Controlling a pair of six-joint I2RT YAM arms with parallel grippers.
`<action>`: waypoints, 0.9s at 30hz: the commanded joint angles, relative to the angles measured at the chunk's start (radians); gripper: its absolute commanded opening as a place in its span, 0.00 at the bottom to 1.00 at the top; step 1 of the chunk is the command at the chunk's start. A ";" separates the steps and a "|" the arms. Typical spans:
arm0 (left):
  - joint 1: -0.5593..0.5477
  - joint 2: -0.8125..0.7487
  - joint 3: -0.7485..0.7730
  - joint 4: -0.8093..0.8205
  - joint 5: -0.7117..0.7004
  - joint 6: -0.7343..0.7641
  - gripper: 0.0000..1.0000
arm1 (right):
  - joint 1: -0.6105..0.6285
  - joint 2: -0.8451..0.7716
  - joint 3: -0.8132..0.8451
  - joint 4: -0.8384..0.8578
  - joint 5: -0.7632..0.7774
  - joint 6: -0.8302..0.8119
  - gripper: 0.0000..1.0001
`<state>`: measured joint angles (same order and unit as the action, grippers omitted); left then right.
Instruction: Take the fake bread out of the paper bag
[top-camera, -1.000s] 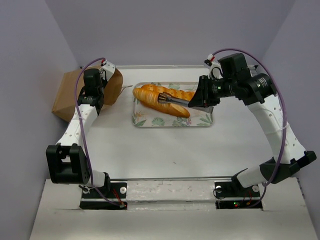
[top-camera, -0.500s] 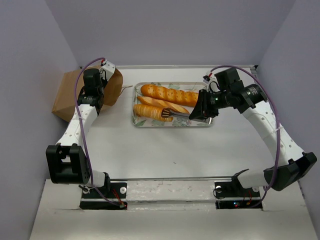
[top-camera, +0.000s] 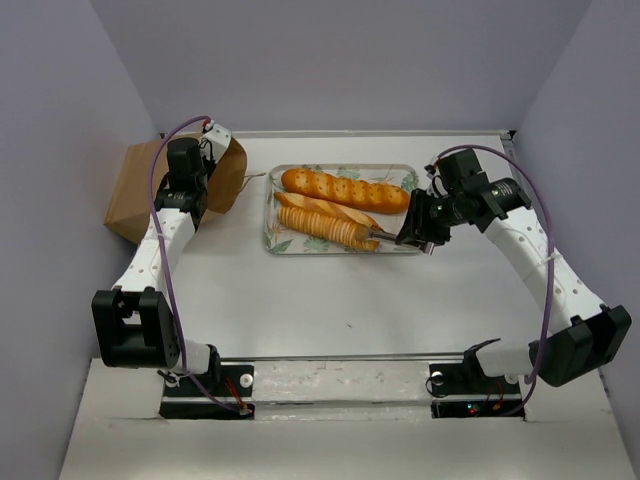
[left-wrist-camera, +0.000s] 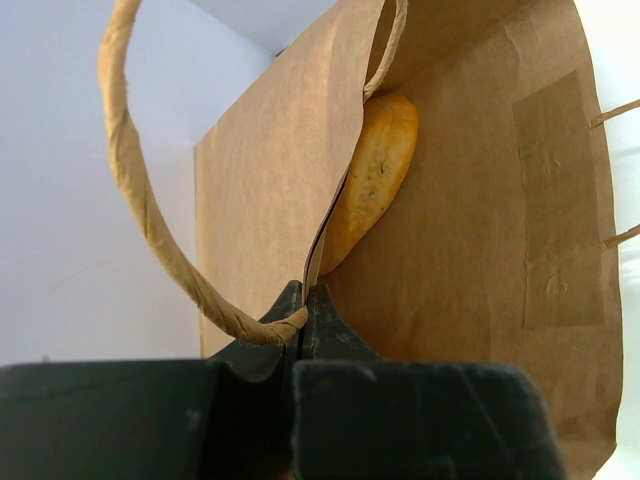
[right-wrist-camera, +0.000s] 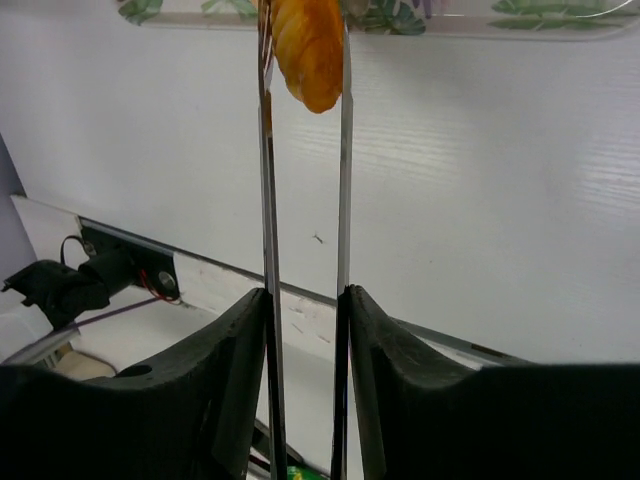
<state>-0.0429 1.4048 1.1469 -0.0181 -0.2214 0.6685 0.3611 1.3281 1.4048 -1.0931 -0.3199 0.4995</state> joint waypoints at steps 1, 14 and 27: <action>0.031 -0.023 0.014 -0.013 -0.038 -0.006 0.00 | -0.002 -0.026 0.008 0.026 0.061 -0.004 0.46; 0.029 -0.021 0.024 -0.037 -0.007 -0.020 0.00 | -0.011 -0.001 0.101 -0.048 0.196 -0.052 0.53; 0.026 -0.144 0.034 -0.233 0.278 0.048 0.00 | -0.011 0.111 0.325 0.081 0.022 -0.236 0.42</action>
<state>-0.0238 1.3605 1.1786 -0.1982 -0.0368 0.6613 0.3546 1.4178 1.6558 -1.1213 -0.2073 0.3313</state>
